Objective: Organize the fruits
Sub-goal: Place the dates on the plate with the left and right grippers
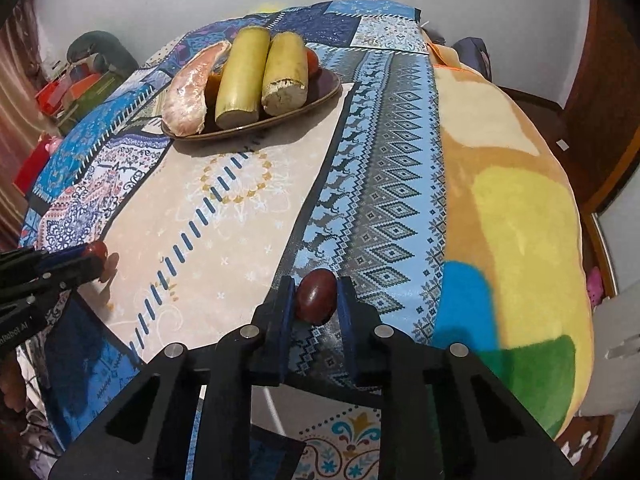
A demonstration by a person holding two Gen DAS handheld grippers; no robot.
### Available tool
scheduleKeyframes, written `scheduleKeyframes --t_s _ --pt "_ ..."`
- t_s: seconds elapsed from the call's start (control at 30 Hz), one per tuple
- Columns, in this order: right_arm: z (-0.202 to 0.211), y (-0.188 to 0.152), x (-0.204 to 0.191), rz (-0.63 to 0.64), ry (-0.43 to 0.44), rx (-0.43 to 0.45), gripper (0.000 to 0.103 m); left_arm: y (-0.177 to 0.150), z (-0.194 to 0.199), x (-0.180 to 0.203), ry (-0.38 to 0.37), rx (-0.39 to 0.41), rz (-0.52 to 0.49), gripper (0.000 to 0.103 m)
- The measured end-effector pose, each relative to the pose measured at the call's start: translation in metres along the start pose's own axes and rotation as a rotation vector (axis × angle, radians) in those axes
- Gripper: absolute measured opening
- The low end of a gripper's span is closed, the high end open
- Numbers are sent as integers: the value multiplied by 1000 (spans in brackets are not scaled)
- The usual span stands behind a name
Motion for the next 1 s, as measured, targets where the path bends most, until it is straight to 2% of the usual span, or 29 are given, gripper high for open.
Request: scheduleKeyframes --t_s 0.23,0.53,1.0 --pt "13 7 -8 28 1 36 19 19 18 -8 18 62 6 19" --pt "40 39 -21 67 19 132 19 58 38 -19 21 149 28 19" --pt "30 98 -45 111 66 209 19 110 24 -30 9 208 45 19"
Point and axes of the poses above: each gripper's, at about its wrist camera, not at the fingertips, and z roughly against the way its jaws point, x to its right, y to its top, the point moved 8 cm from there along -z, roughly the way its jaws point, and after that the axes turned 1 degree about y, right-handed, at the moved point
